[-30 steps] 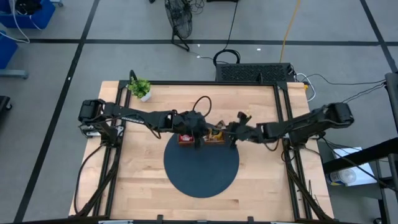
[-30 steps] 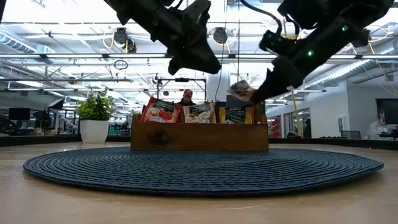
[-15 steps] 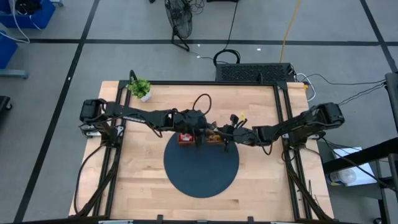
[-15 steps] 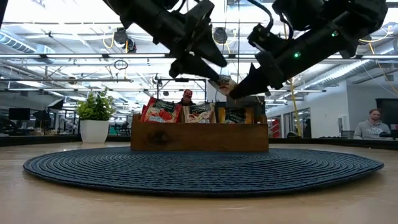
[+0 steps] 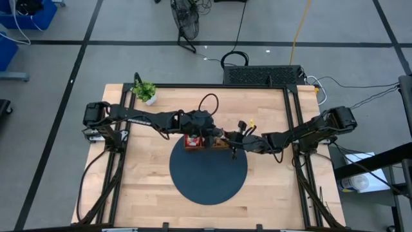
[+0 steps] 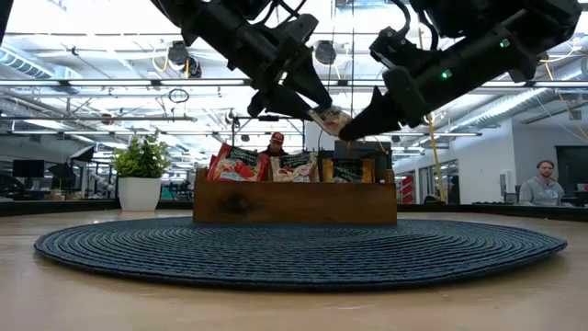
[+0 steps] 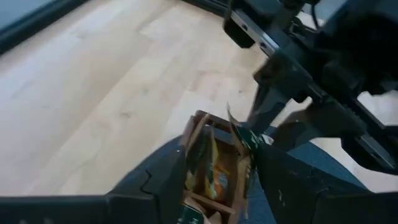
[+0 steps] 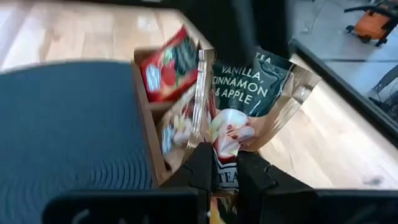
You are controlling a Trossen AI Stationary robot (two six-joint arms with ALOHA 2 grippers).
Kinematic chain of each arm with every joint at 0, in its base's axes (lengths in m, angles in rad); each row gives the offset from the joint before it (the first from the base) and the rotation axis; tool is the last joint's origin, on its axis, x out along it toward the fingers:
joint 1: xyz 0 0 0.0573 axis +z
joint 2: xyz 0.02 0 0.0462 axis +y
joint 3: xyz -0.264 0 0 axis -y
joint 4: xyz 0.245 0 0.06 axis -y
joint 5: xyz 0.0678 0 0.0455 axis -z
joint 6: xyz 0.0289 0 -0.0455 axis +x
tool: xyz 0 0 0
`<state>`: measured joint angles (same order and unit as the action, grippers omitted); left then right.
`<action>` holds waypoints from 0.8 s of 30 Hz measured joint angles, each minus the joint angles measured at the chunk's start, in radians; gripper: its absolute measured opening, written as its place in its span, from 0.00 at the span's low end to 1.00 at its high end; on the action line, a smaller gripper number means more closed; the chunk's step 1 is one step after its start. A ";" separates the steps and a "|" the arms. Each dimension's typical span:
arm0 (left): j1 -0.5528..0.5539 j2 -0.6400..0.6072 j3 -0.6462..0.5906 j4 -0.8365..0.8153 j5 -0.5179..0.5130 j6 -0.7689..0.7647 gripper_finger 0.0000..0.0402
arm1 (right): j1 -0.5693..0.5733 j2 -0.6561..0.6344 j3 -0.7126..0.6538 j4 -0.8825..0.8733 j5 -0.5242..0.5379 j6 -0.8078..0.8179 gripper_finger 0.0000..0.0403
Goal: Pick & Place Tea
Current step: Put the brown tea bag into the middle section of the wooden organizer
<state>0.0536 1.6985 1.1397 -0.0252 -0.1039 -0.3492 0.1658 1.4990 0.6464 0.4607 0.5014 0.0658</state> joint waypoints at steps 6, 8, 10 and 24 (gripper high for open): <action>-0.011 0.002 0.000 0.000 0.032 0.006 0.46 | 0.000 0.000 0.000 0.086 -0.003 -0.038 0.06; -0.010 0.010 0.000 0.007 0.034 0.006 0.45 | 0.000 0.000 0.000 0.095 -0.003 -0.039 0.06; -0.010 0.011 0.000 0.003 0.042 0.007 0.42 | -0.001 0.000 0.000 0.091 -0.003 -0.040 0.06; -0.026 0.005 0.000 -0.019 0.098 0.260 0.01 | 0.003 -0.001 0.002 0.041 -0.016 0.074 0.19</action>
<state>0.0277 1.7040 1.1397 -0.0442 -0.0061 -0.0896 0.1688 1.4984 0.6488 0.5019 0.4858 0.1402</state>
